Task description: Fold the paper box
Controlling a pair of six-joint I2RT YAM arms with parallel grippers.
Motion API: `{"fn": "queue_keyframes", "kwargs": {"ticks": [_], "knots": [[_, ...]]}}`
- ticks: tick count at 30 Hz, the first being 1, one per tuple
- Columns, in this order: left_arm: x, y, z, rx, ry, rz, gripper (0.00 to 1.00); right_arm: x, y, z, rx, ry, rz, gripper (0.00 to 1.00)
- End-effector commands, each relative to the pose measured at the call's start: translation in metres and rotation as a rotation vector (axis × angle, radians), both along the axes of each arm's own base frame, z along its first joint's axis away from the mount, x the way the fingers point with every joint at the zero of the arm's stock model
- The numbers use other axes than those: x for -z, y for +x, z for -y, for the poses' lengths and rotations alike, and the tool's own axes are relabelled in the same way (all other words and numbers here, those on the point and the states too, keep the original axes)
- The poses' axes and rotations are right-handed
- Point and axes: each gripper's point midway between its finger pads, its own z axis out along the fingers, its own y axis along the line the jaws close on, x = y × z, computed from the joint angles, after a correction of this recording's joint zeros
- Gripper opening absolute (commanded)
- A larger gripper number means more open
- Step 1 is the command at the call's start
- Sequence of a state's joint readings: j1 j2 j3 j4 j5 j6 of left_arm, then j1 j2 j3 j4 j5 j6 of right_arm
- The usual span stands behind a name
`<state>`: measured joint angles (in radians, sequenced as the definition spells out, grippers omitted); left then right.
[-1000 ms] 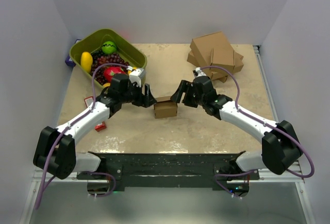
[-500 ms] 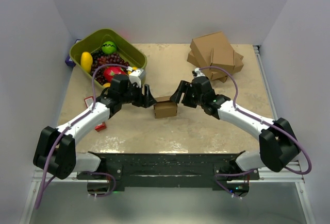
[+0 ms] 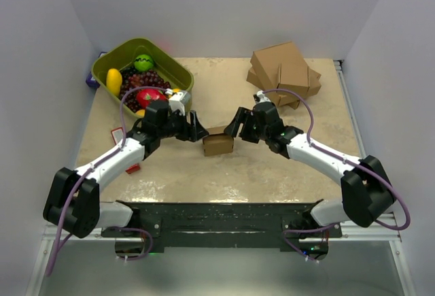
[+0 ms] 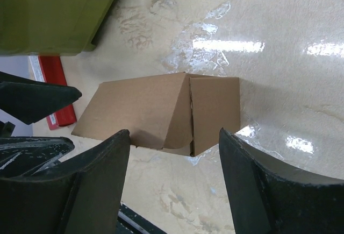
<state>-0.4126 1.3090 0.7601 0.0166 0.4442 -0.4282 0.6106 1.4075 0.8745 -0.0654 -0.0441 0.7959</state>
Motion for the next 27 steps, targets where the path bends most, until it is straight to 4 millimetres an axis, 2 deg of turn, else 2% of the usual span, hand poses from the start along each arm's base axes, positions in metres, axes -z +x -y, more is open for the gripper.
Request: {"fn": "queue_keyframes", "kwargs": {"ticks": [1, 12, 21, 24, 27], "knots": [[-0.007, 0.009, 0.001, -0.037, -0.052, 0.034, 0.69, 0.017, -0.001, 0.006, 0.021, -0.037, -0.022, 0.69], [0.020, 0.006, -0.004, -0.081, -0.055, -0.012, 0.66, 0.018, -0.002, 0.006, 0.020, -0.043, -0.022, 0.69], [0.030, 0.004, -0.004, -0.087, -0.057, -0.031, 0.64, 0.019, -0.001, 0.007, 0.022, -0.045, -0.025, 0.68], [0.023, 0.003, 0.000, -0.073, -0.082, -0.024, 0.64, 0.021, -0.001, 0.007, 0.024, -0.050, -0.029, 0.69], [0.007, 0.005, 0.004, -0.066, -0.131, 0.001, 0.67, 0.023, -0.002, 0.007, 0.024, -0.050, -0.032, 0.68]]}}
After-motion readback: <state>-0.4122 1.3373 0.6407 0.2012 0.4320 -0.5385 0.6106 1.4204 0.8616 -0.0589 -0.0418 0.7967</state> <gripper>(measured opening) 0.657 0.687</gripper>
